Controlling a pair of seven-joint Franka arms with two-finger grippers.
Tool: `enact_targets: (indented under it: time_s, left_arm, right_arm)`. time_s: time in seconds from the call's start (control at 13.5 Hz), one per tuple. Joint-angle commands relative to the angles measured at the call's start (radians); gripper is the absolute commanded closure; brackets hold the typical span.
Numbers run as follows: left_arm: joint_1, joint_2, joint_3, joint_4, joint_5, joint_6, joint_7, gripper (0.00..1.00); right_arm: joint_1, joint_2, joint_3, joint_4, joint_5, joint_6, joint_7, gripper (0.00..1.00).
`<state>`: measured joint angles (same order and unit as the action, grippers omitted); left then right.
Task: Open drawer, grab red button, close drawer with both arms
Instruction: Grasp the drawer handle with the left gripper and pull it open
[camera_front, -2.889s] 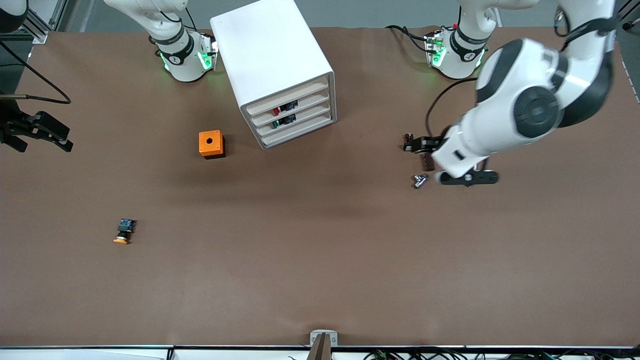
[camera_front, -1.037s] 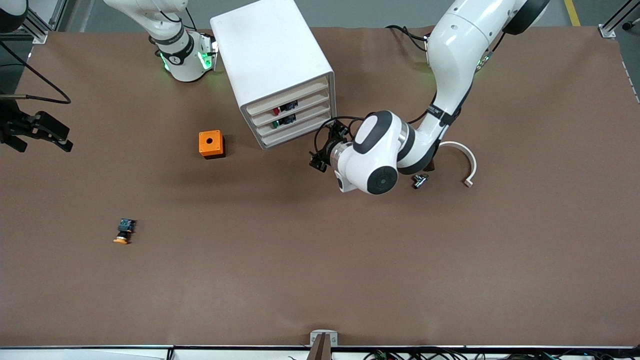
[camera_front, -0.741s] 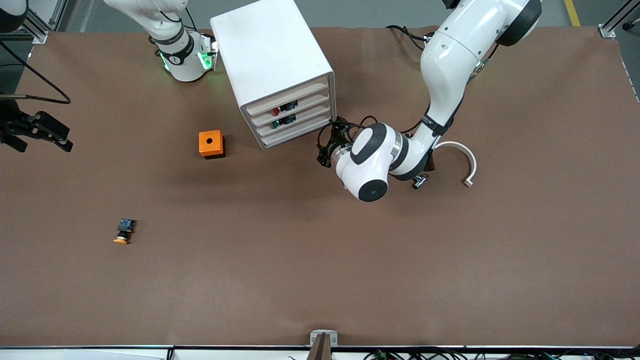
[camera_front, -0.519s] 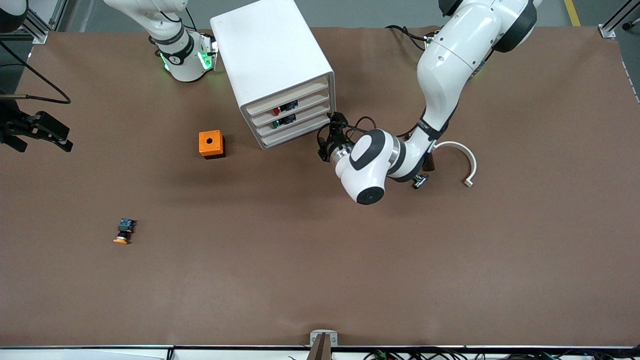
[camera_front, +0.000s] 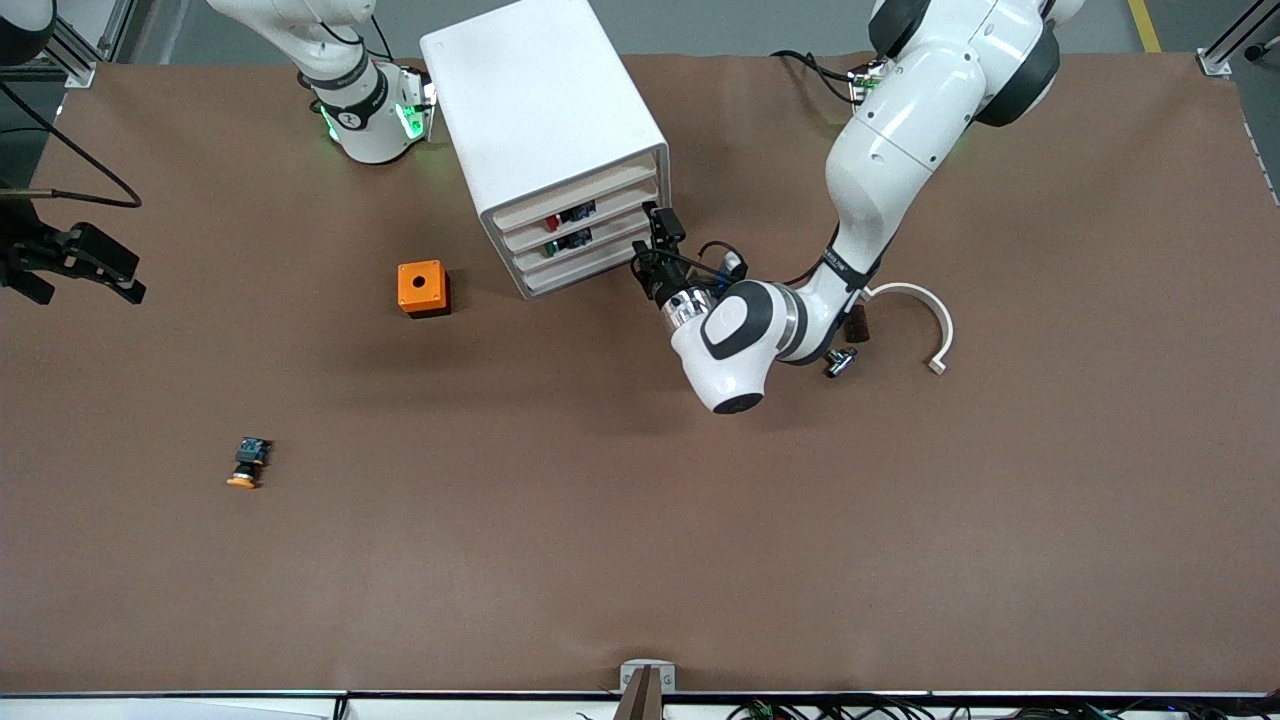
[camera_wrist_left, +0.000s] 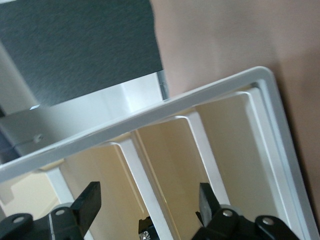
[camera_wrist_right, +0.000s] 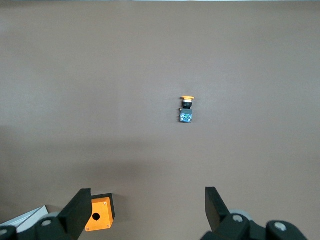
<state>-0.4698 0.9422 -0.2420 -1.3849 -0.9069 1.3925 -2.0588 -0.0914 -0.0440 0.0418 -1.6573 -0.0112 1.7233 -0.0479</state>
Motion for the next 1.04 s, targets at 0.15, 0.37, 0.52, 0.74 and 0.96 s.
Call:
enact_targets:
  time_s: [0.15, 0.37, 0.52, 0.74, 0.96]
  left_arm:
    - [-0.003, 0.036, 0.001, 0.024, -0.075, -0.052, -0.052, 0.31]
    - [-0.015, 0.041, -0.003, 0.023, -0.078, -0.056, -0.052, 0.46]
    - [-0.030, 0.044, -0.003, 0.021, -0.078, -0.056, -0.052, 0.51]
    - [-0.047, 0.044, -0.003, 0.021, -0.079, -0.056, -0.054, 0.60]
    - [-0.056, 0.043, -0.003, 0.020, -0.078, -0.056, -0.064, 0.69]
  right_arm:
    - [-0.011, 0.007, 0.010, 0.019, 0.002, -0.007, 0.005, 0.00]
    - [-0.011, 0.007, 0.010, 0.019, 0.002, -0.007, 0.006, 0.00]
    - [-0.011, 0.007, 0.010, 0.019, 0.002, -0.007, 0.006, 0.00]
    - [-0.011, 0.007, 0.010, 0.019, 0.002, -0.007, 0.006, 0.00]
    - [-0.010, 0.007, 0.010, 0.019, 0.002, -0.007, 0.006, 0.00]
